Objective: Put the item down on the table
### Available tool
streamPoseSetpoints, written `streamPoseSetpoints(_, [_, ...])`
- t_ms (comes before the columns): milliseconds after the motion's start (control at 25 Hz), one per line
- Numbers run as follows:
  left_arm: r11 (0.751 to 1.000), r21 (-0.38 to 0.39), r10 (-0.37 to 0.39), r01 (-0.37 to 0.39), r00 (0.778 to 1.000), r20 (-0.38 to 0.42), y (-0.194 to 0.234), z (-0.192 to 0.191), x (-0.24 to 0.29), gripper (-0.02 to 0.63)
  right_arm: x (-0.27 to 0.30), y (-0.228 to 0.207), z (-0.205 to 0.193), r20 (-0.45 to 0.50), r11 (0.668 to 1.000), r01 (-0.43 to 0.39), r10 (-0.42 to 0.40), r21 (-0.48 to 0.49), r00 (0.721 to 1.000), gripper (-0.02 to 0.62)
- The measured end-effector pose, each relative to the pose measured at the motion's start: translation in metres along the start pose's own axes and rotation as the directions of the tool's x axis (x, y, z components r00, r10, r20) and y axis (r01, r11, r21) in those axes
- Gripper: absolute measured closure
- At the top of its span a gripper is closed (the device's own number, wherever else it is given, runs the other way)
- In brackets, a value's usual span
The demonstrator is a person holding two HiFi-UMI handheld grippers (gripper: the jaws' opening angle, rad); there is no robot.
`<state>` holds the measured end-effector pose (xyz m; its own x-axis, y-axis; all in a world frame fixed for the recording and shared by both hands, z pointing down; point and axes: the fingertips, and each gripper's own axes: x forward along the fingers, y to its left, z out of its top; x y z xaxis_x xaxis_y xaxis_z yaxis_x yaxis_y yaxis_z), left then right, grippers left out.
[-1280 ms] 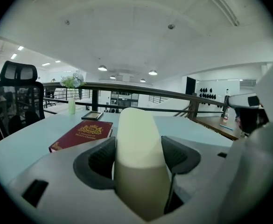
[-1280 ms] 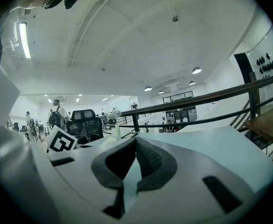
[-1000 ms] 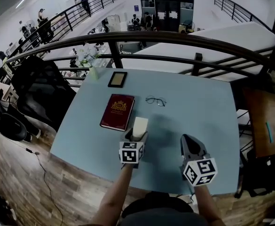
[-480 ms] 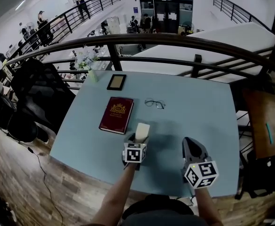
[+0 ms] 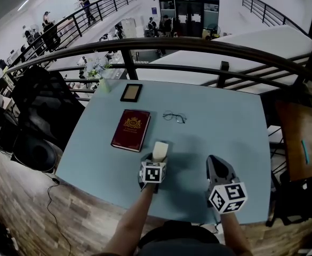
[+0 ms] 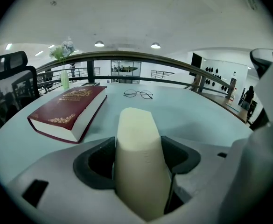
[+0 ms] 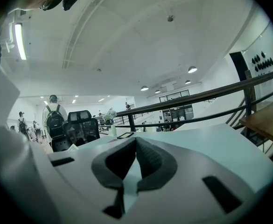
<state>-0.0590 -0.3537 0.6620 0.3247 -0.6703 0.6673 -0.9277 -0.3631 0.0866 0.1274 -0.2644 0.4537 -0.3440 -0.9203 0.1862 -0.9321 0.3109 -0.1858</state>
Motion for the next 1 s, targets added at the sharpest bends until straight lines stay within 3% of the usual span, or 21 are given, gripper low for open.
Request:
streamPoseSetpoints(160, [1.000,0.019,0.005,-0.003,0.998,-0.064,-0.007,-0.008,0.006,0.296,0.000,-0.002,-0.001,-0.002,1.000,-0.003,0.003,0.002,1.000,0.592])
streamPoseSetpoints(1000, [0.999,0.032,0.019,-0.017,0.998,-0.061,-0.003,0.003,0.002,0.295,-0.006,0.002,0.000,-0.002,1.000,-0.031,0.031,0.004,1.000,0.592])
